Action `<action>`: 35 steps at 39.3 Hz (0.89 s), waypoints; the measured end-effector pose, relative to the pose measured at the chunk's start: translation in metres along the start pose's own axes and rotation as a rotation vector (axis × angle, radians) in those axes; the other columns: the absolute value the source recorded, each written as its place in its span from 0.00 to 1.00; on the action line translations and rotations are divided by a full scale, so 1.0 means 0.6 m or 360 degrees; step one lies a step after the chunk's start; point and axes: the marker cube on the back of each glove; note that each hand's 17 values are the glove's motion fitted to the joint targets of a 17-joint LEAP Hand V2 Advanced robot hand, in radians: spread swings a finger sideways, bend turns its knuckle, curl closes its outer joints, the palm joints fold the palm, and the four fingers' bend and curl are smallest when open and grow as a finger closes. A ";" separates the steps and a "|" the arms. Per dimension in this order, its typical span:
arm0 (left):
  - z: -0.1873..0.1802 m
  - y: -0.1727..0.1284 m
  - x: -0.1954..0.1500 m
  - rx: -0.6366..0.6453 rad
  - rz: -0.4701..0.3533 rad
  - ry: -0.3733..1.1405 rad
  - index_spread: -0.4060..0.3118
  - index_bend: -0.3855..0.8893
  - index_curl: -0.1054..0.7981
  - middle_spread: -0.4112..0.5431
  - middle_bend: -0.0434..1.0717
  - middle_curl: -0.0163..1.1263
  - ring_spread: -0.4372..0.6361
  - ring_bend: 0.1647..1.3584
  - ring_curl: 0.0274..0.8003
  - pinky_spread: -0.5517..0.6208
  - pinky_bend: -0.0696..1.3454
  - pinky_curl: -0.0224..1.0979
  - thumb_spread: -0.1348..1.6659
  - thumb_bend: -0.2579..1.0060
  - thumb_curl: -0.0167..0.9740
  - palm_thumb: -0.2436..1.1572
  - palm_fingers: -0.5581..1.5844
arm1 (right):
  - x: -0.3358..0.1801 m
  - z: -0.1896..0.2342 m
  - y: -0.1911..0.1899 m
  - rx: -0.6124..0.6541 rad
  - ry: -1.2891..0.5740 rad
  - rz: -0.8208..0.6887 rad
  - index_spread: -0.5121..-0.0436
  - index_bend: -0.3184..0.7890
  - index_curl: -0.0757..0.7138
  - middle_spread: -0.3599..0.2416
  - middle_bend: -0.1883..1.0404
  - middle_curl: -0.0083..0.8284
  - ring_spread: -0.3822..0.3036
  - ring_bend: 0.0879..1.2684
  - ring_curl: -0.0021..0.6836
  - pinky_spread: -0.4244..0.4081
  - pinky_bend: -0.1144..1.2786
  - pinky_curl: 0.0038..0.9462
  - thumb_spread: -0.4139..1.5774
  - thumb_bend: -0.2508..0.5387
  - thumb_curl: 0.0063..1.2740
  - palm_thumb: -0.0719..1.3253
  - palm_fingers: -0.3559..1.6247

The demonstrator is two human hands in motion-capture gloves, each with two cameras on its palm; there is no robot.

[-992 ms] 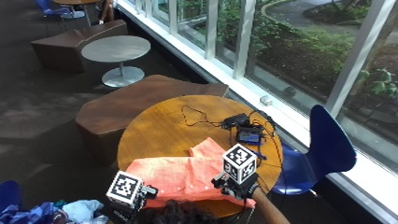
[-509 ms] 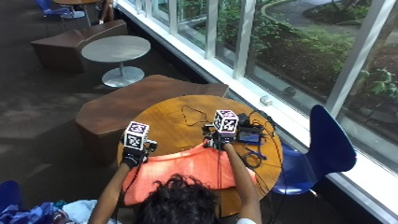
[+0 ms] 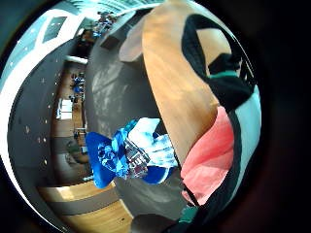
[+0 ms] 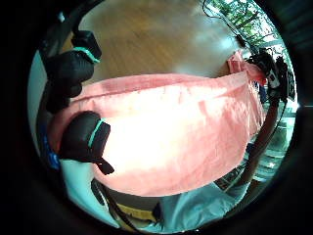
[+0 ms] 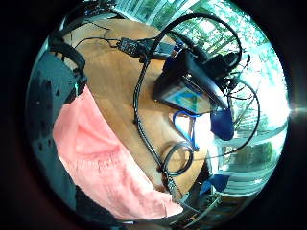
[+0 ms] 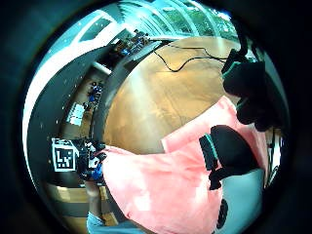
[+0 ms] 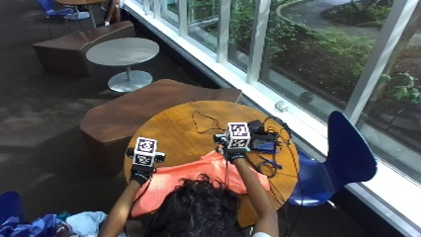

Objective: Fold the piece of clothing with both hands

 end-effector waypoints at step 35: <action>0.133 0.152 0.054 -0.0260 0.0070 0.0308 0.36 0.37 0.51 0.38 0.13 0.34 0.44 0.23 0.43 0.54 0.36 0.45 0.80 0.14 0.19 0.23 0.43 | 0.151 0.040 0.312 -0.0009 -0.0064 0.1150 0.56 0.20 0.06 0.36 0.64 0.59 0.24 0.84 0.74 0.16 0.81 0.54 0.79 0.41 0.22 0.25 0.73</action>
